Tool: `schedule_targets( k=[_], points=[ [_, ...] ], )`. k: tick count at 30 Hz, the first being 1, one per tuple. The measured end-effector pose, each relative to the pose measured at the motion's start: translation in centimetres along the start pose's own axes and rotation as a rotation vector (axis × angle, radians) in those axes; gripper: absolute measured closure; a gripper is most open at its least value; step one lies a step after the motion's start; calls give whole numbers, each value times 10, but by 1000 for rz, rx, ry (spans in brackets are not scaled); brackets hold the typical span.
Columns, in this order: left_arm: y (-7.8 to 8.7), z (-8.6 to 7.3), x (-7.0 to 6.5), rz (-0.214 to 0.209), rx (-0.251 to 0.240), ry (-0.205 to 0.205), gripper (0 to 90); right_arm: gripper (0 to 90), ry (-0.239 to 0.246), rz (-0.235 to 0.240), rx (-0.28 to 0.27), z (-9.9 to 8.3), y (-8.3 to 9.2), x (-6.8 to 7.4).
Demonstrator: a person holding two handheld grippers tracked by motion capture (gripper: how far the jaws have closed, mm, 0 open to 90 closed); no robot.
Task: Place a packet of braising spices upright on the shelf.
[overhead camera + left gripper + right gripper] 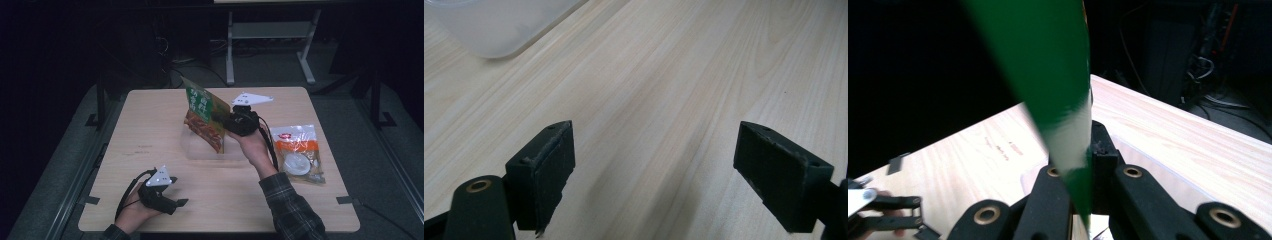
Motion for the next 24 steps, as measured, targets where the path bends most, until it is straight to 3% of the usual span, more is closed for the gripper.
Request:
schedule_targets(
  k=[24],
  points=[
    [-4,1,-4,-11,-4,4,162,890,-22,-39,5,-3,-36,0]
  ],
)
Point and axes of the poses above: each handheld gripper's, and its own axes: y roughly backward along the jaws, z roughly out of its top, x roughly to its left, the point moved 7 cm from there along -y, roughly forward along the jaws, and after that the axes turned 13 degrees about -z, right-handed, at the moved point
